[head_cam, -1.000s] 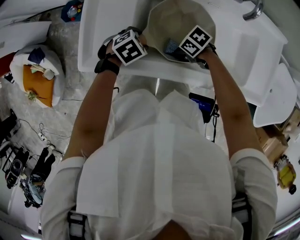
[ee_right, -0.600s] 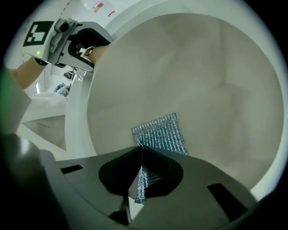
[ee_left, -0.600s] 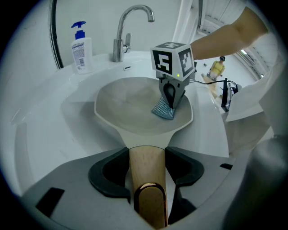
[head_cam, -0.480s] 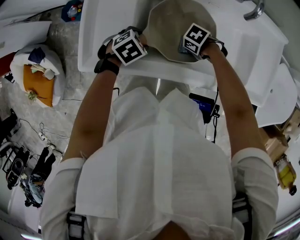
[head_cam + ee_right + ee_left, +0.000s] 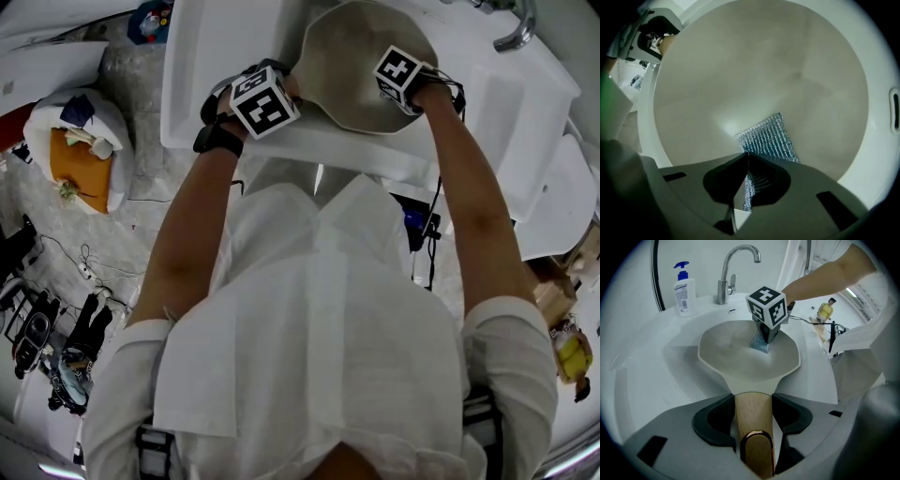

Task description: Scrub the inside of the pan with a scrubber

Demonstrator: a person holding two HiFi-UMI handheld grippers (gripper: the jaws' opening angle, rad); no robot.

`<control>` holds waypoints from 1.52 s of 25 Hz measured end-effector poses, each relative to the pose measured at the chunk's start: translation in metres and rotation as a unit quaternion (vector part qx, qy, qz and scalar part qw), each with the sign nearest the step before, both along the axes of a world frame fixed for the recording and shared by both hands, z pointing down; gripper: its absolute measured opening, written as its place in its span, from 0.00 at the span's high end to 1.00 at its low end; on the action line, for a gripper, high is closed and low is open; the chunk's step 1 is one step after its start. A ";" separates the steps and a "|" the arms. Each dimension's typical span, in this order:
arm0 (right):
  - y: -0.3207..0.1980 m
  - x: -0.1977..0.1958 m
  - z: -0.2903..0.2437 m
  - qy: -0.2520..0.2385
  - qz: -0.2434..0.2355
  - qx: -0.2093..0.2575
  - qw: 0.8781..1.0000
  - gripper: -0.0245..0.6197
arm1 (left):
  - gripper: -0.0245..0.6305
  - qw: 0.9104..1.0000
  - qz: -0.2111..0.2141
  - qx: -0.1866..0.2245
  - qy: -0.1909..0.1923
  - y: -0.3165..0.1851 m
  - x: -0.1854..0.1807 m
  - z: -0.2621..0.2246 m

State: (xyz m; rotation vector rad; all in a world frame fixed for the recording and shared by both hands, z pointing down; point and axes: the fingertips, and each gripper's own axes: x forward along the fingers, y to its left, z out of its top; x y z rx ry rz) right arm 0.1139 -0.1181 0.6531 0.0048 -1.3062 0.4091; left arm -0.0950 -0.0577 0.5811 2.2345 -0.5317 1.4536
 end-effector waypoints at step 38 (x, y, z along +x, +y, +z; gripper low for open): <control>-0.077 -0.148 0.002 -0.288 0.172 0.138 0.932 0.94 | 0.57 1.000 0.001 -0.002 0.001 -0.002 0.004 0.004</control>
